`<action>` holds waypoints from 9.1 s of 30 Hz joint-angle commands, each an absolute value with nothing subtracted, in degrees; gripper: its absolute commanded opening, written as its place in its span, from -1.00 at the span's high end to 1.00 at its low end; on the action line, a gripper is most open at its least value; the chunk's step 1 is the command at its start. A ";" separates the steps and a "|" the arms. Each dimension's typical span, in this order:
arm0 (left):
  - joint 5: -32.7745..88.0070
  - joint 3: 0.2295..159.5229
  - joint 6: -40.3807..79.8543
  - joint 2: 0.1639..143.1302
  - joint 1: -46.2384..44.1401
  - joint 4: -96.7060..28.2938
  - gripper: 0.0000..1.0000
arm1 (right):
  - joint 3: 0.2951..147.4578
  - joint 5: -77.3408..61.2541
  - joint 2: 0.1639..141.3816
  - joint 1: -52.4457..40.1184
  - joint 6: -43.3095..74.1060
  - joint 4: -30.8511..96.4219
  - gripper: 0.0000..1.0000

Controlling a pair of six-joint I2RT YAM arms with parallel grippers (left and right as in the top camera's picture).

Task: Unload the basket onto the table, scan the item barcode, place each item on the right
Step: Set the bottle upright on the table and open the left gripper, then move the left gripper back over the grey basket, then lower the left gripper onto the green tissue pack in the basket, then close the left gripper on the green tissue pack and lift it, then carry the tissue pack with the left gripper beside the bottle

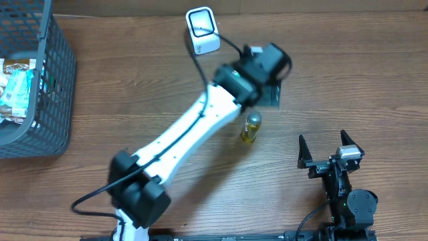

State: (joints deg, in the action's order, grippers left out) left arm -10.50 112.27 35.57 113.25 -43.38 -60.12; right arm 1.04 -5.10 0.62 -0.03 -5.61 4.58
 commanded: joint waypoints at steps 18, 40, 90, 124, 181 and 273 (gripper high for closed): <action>-30.65 126.80 19.20 96.73 -9.89 -64.05 -1.00 | 0.45 -4.62 0.16 0.08 -5.65 4.43 -1.00; 9.87 125.14 8.27 100.07 32.56 -67.26 -1.00 | 0.45 -4.62 0.16 0.08 -5.65 4.43 -1.00; 25.52 125.21 7.99 110.65 38.48 -64.71 -0.99 | 0.45 -4.62 0.16 0.08 -5.65 4.43 -1.00; 21.69 124.90 1.21 121.67 40.77 -66.67 -0.96 | 0.45 -4.62 0.16 0.08 -5.65 4.43 -1.00; 11.38 119.72 -7.29 133.84 34.46 -60.16 -0.55 | 0.45 -4.62 0.16 0.08 -5.65 4.43 -1.00; -8.60 69.04 25.93 96.53 -35.38 -49.01 0.03 | 0.45 -4.62 0.16 0.08 -5.65 4.43 -1.00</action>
